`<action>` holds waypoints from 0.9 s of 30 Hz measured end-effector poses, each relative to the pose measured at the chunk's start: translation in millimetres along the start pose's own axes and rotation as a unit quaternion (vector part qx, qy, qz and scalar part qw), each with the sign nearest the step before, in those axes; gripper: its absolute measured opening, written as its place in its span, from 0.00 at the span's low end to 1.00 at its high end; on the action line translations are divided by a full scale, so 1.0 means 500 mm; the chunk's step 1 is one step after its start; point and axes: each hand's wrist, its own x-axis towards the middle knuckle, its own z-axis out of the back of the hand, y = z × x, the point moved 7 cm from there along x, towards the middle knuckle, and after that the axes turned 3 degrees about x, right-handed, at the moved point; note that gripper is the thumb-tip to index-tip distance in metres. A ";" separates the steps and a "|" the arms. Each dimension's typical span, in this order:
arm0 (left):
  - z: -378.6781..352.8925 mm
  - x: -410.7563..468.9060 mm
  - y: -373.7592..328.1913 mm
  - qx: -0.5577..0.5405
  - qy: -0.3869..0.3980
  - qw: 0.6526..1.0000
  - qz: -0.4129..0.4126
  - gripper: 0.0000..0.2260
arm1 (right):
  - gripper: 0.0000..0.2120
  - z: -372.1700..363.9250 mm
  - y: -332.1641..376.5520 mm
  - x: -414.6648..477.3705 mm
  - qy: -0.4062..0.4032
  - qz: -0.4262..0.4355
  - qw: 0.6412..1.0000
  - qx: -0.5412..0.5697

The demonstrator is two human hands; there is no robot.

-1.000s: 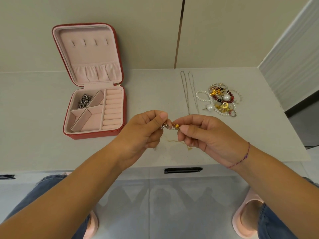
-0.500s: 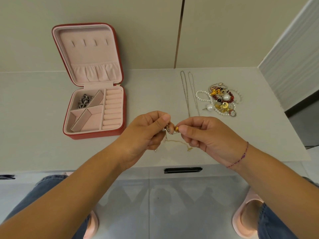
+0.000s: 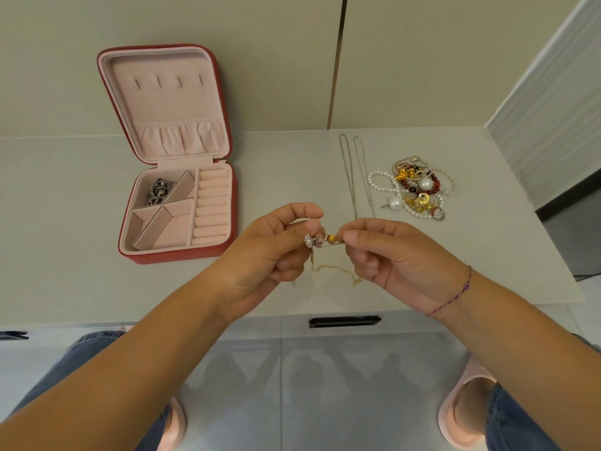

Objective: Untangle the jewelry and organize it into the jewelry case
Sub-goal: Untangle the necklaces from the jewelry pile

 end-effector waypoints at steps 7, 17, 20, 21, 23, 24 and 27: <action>0.005 0.007 0.009 -0.043 0.012 0.999 0.015 0.08 | 0.10 0.001 -0.001 0.002 0.010 -0.002 1.000 -0.009; -0.003 0.004 0.004 -0.008 0.021 1.000 0.006 0.07 | 0.14 -0.008 0.001 -0.007 0.012 0.005 0.993 -0.117; 0.001 0.004 0.003 0.010 0.006 1.000 0.007 0.08 | 0.14 -0.009 0.003 -0.007 0.013 0.014 0.992 -0.126; 0.003 0.004 0.004 0.012 0.001 1.000 0.009 0.08 | 0.13 -0.009 0.004 -0.006 0.013 0.017 0.992 -0.125; 0.007 0.004 0.008 0.023 -0.007 1.000 0.015 0.07 | 0.12 -0.007 0.007 -0.006 0.011 0.025 0.991 -0.131; 0.006 0.003 0.009 0.030 -0.008 0.999 0.020 0.06 | 0.12 -0.006 0.009 -0.006 0.008 0.030 0.990 -0.136; 0.002 -0.001 0.013 0.046 -0.005 0.998 0.033 0.09 | 0.12 0.001 0.009 -0.005 -0.005 0.042 0.989 -0.139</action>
